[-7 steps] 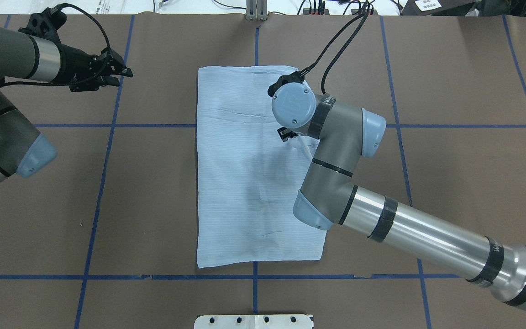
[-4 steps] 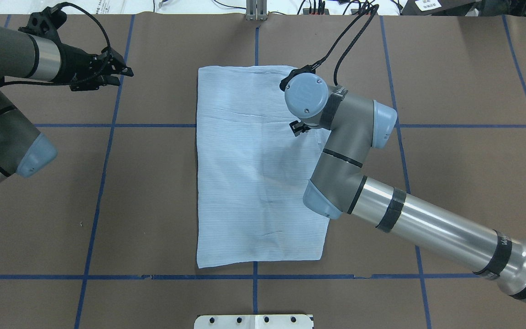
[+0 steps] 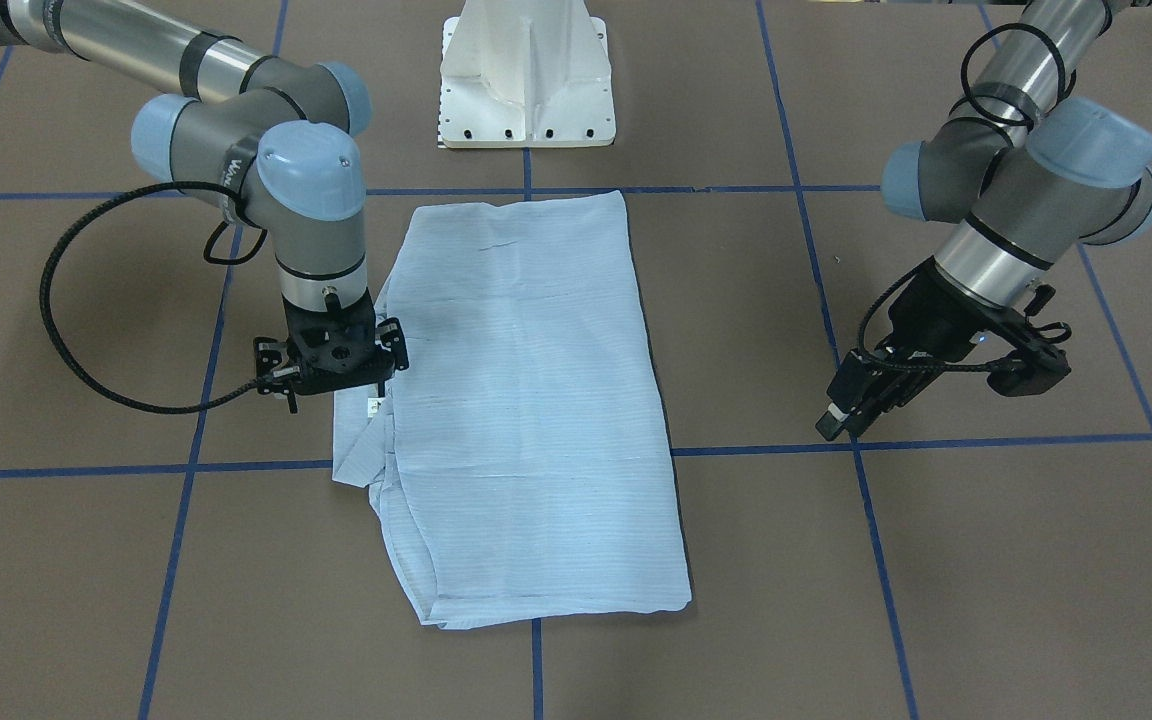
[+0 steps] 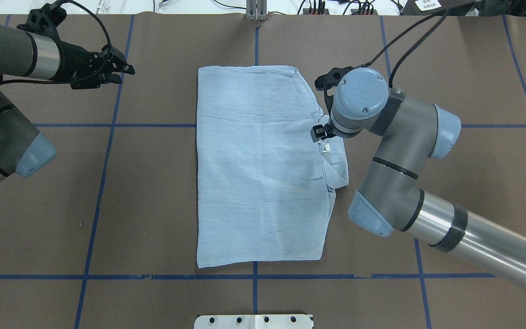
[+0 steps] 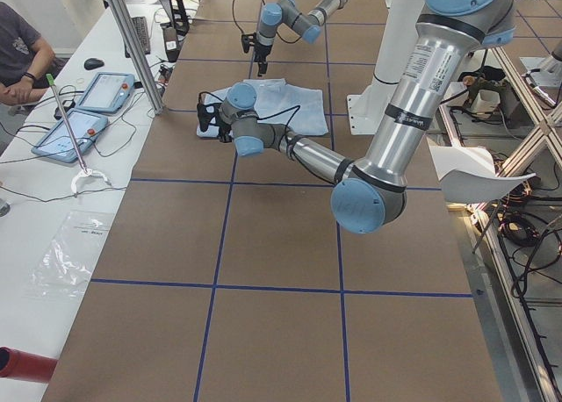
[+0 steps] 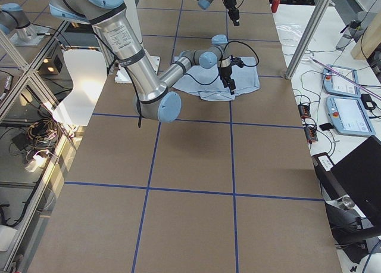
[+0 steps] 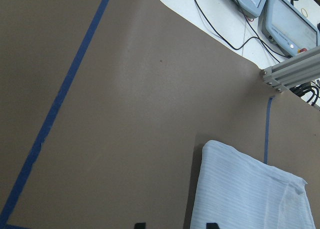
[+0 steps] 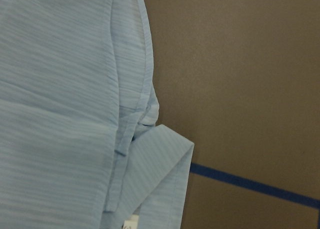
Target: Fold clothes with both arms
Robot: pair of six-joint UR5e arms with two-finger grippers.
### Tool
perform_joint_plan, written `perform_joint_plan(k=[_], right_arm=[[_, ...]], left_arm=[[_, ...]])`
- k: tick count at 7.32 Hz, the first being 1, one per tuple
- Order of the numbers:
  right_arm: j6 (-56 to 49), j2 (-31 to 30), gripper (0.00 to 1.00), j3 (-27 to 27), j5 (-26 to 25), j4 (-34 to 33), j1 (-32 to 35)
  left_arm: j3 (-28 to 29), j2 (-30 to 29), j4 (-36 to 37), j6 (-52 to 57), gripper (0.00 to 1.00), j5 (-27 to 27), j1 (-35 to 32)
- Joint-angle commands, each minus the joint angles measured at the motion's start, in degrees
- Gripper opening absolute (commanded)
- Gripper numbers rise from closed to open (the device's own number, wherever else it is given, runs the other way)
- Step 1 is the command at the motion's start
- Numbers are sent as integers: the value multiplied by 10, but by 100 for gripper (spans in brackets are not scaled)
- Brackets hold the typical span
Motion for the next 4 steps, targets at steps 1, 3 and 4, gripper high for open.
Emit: perform_joint_plan(k=[1, 3, 4], right_arm=[[293, -36, 99, 80, 14, 0, -63], [603, -35, 95, 101, -64, 1, -148], [700, -36, 92, 109, -82, 0, -176]], left_arm=[[-2, 3, 0, 0, 50, 0, 0], [-1, 4, 0, 0, 50, 0, 1], [2, 4, 0, 0, 50, 1, 1]])
